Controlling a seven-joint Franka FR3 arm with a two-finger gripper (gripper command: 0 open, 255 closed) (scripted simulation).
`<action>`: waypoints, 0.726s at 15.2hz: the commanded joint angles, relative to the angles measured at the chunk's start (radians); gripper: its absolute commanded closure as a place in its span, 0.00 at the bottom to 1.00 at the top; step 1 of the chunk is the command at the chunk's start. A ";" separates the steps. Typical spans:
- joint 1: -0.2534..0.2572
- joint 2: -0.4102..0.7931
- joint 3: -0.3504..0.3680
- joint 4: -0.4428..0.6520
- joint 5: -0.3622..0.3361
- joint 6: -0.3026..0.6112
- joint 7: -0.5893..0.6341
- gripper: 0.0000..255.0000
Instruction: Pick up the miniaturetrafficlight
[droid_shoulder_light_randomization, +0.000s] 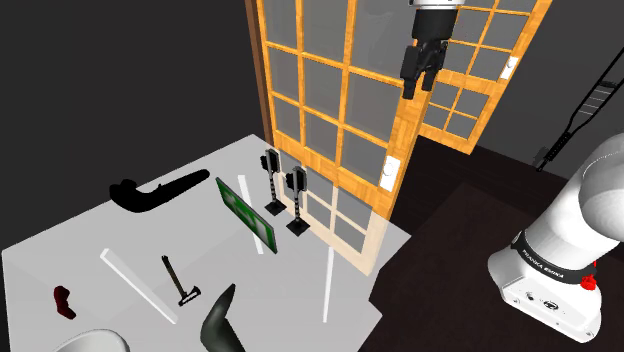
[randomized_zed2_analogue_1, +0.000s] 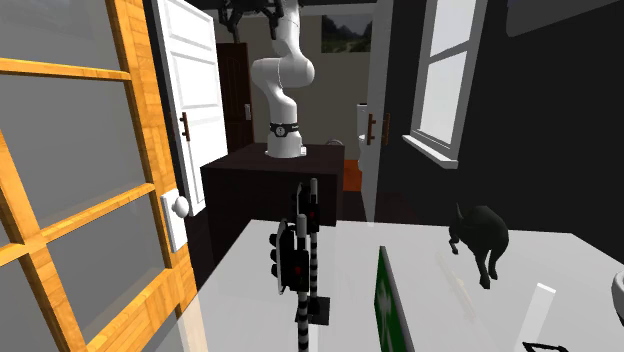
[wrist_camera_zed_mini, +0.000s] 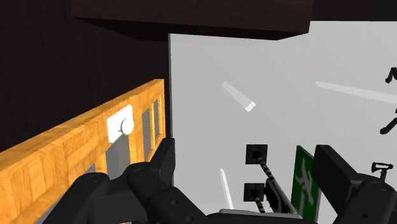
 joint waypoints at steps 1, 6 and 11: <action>0.012 0.069 0.016 0.008 0.002 0.054 -0.001 0.00; 0.034 0.254 0.048 0.079 -0.006 0.148 -0.005 0.00; 0.055 0.444 0.076 0.180 -0.027 0.217 -0.003 0.00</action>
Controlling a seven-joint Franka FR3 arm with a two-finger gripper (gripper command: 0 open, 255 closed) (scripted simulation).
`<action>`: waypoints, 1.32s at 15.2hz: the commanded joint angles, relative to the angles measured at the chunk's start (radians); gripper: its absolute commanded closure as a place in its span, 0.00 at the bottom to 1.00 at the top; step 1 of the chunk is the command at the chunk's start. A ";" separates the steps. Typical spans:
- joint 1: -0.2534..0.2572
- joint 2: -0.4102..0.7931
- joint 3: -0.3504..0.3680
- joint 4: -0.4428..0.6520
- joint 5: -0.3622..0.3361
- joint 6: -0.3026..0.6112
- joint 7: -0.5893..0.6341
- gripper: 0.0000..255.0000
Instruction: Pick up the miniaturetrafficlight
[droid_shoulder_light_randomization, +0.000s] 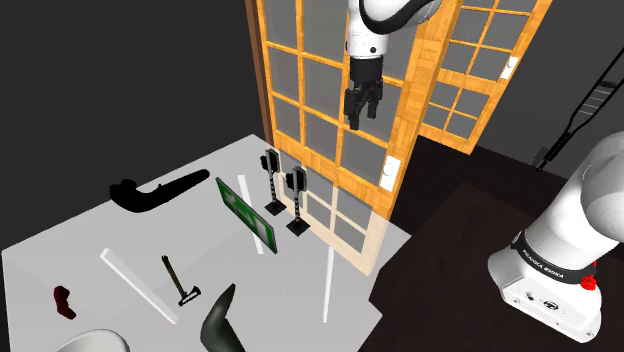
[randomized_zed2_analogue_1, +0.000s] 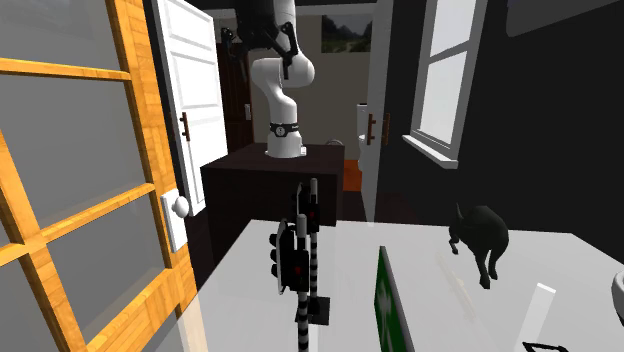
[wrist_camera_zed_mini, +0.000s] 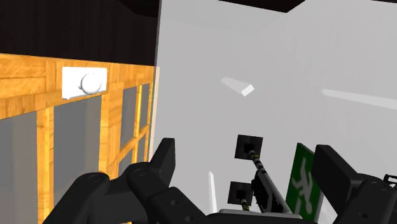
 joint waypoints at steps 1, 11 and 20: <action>0.010 0.080 0.012 0.047 -0.010 0.024 0.005 0.00; 0.069 0.474 0.045 0.350 -0.086 0.068 0.022 0.00; 0.148 0.862 0.048 0.765 -0.154 -0.003 0.020 0.00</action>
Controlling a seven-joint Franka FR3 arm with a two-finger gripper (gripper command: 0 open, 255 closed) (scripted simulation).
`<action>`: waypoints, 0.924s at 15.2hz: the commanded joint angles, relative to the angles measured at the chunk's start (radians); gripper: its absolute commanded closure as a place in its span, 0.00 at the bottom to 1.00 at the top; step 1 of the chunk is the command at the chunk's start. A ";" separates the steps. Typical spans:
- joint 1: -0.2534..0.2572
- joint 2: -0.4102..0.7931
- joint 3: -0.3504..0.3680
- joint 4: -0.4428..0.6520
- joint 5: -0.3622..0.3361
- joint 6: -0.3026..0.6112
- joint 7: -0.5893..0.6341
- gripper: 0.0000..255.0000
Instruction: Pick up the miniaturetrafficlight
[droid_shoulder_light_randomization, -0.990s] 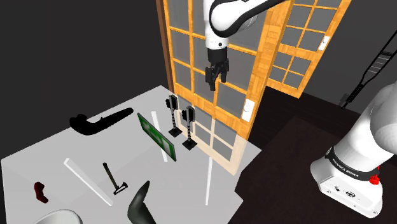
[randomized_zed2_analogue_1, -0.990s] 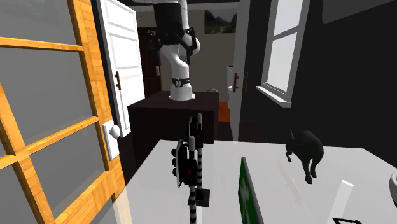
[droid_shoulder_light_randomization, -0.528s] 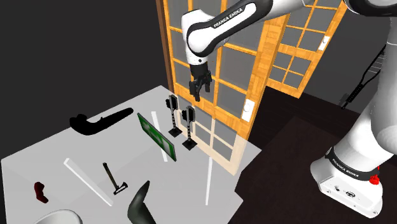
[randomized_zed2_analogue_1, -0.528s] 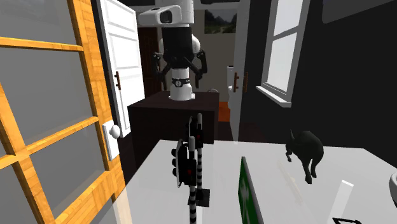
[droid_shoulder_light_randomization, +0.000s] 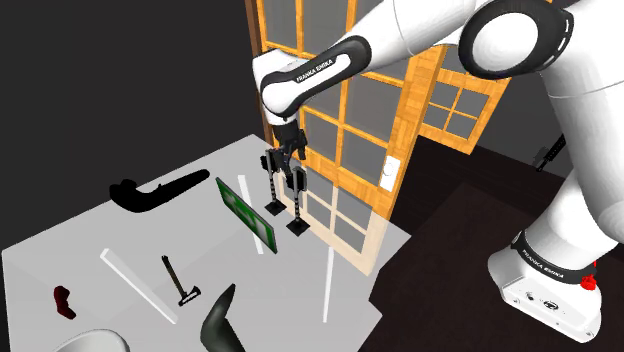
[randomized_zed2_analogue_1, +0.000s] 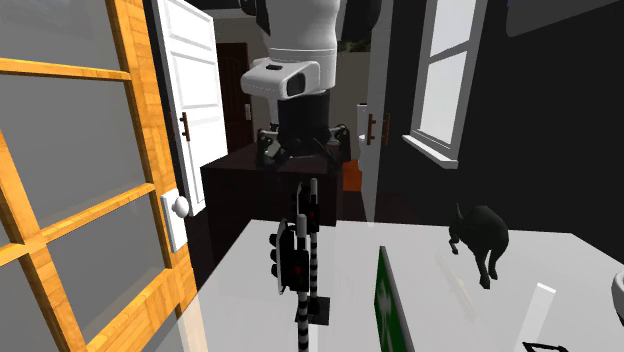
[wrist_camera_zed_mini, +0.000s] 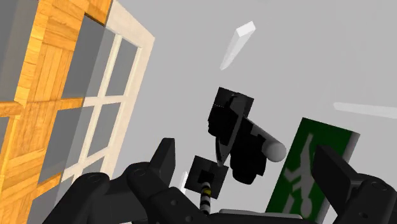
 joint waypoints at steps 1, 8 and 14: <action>0.021 0.102 -0.001 0.121 -0.014 -0.028 -0.003 0.00; 0.033 0.196 -0.006 0.181 -0.023 0.001 -0.005 0.00; 0.035 0.213 -0.006 0.189 -0.024 0.010 -0.005 1.00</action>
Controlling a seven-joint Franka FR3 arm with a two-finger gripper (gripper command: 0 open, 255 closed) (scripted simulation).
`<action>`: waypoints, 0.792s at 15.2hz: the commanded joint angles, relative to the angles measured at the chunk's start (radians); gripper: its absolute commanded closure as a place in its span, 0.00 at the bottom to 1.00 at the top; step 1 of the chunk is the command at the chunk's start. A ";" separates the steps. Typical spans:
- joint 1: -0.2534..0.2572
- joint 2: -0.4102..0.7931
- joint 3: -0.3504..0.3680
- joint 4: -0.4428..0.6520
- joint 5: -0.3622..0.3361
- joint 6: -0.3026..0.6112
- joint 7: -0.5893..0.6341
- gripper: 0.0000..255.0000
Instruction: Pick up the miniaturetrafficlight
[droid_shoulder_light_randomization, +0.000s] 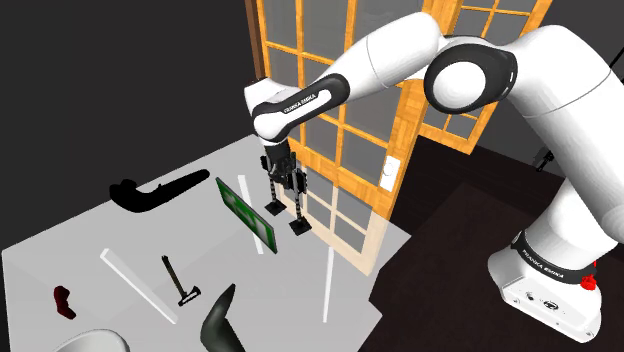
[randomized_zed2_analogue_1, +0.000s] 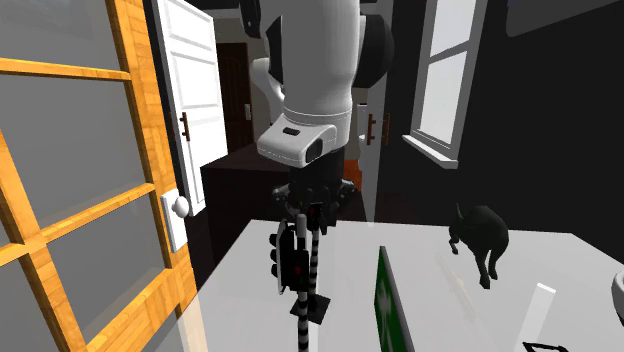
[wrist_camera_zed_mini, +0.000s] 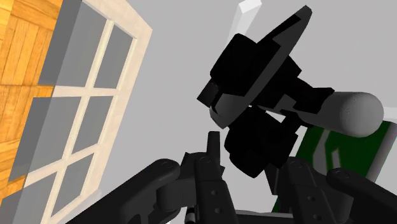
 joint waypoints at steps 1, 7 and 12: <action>0.000 0.001 0.000 0.000 0.000 0.000 0.000 1.00; -0.001 -0.002 0.000 -0.006 0.000 0.003 -0.001 1.00; -0.003 -0.044 0.003 -0.011 0.003 -0.034 -0.001 1.00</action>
